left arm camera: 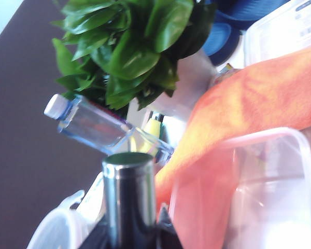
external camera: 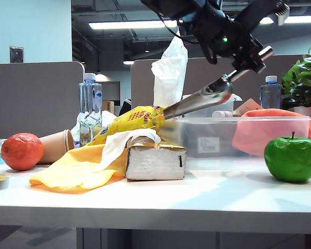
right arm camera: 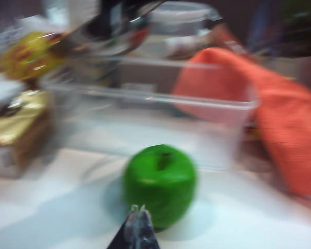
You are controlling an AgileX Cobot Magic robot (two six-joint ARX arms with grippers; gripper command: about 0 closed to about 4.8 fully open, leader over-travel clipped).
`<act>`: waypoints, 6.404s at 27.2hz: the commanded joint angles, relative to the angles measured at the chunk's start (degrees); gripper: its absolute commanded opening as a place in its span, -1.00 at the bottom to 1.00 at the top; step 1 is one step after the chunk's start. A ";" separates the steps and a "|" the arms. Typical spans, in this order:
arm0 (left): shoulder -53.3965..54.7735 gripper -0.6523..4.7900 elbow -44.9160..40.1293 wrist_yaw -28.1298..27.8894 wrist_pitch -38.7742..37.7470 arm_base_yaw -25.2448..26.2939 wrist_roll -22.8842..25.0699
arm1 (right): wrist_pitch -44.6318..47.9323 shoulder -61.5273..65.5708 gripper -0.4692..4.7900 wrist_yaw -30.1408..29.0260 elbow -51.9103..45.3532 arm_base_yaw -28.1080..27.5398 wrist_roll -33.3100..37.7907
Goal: Pick up the metal ice scoop from the table and place it inside the transparent plastic box.
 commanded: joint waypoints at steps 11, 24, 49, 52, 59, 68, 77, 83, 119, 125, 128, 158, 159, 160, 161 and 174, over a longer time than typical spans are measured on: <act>6.14 -0.78 3.39 2.80 4.22 -1.20 -4.00 | 0.79 -1.90 -0.82 0.04 0.11 -8.13 0.04; 7.21 -0.02 3.39 2.78 8.39 -1.11 -4.02 | 0.74 -1.88 -0.82 0.04 0.11 -8.02 0.04; -3.58 -0.78 3.17 -2.47 -1.42 -0.72 -28.48 | 0.72 -1.90 -0.82 0.02 0.11 -6.84 0.04; -7.85 -0.78 3.17 0.76 -7.23 -0.74 -29.99 | 0.66 -2.82 -0.82 0.02 0.11 -6.95 0.04; -19.34 -0.78 3.17 0.90 -12.39 -0.76 -32.92 | 1.07 -2.97 -0.82 0.02 0.11 -7.06 0.04; -34.82 -0.78 3.15 0.44 -15.78 -2.95 -33.75 | 1.11 -2.97 -0.82 0.02 0.11 -15.52 0.04; -51.63 -0.78 -0.79 -0.61 -25.73 -4.46 -30.75 | 1.11 -2.97 -0.82 0.00 0.11 -20.72 0.04; -71.32 -0.78 -20.46 -6.21 -24.98 -4.46 -34.34 | 1.11 -2.97 -0.82 0.07 0.11 -20.81 0.04; -130.01 -0.77 -72.98 -29.31 -33.42 -1.01 -39.52 | 1.11 -2.95 -0.82 0.04 0.11 -20.83 0.04; -131.29 -0.77 -86.51 -25.44 -26.73 13.57 -43.50 | 1.11 -2.95 -0.82 0.04 0.11 -20.83 0.04; -132.10 -0.77 -93.94 -19.04 -18.25 19.78 -46.01 | 1.14 -2.95 -0.82 0.04 0.11 -20.87 0.04; -132.15 -0.77 -121.94 -12.28 3.10 36.46 -54.49 | 0.96 -2.95 -0.82 0.04 0.11 -20.87 0.04; -132.15 -0.77 -121.94 -12.22 3.06 36.50 -54.25 | 0.94 -2.95 -0.82 0.07 0.11 -20.87 0.04; -132.13 -0.77 -121.94 -12.20 3.08 36.74 -53.90 | 0.94 -2.95 -0.82 0.07 0.11 -20.87 0.04; -132.15 -0.77 -121.94 -12.02 3.08 37.00 -53.53 | 0.96 -2.95 -0.82 0.07 0.11 -20.87 0.04; -132.15 -0.77 -121.94 -11.82 3.34 40.94 -53.22 | 0.94 -2.97 -0.82 0.04 0.11 -20.87 0.04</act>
